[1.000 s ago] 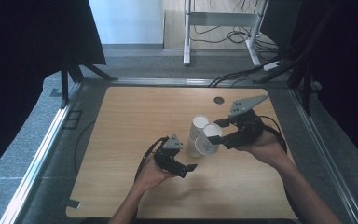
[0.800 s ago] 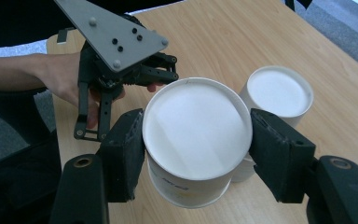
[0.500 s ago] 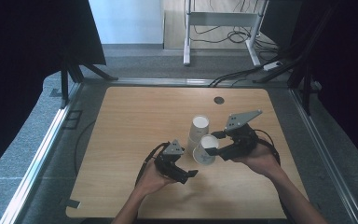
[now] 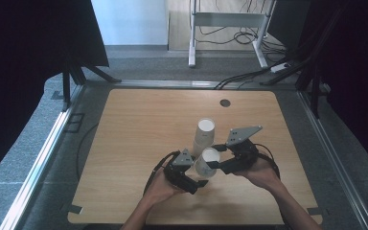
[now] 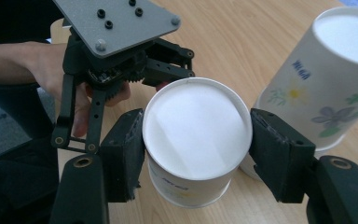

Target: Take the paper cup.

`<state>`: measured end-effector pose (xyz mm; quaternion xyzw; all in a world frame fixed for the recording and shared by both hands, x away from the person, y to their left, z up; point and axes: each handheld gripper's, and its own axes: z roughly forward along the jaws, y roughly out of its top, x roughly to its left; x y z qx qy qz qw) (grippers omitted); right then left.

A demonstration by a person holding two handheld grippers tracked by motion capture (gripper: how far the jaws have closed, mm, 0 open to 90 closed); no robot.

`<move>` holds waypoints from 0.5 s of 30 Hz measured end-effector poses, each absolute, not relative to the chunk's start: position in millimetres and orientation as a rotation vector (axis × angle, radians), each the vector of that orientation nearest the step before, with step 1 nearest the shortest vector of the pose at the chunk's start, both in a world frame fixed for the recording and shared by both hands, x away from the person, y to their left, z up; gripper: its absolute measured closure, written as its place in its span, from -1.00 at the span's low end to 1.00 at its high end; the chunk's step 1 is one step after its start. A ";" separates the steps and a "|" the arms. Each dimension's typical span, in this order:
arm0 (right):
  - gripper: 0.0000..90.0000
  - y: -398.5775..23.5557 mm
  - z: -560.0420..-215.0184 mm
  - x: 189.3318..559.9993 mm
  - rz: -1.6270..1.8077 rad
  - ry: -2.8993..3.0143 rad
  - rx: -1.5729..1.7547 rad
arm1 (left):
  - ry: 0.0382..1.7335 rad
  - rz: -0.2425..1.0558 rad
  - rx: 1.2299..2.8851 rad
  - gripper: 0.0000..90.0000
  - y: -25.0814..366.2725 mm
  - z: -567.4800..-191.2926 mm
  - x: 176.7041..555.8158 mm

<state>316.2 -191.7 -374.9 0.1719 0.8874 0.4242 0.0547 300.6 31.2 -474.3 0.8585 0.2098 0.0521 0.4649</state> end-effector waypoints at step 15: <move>-0.16 -188.6 -387.9 315.1 1.309 2.711 0.521 | 0.492 0.141 2.101 -0.68 22.9 -483.4 300.1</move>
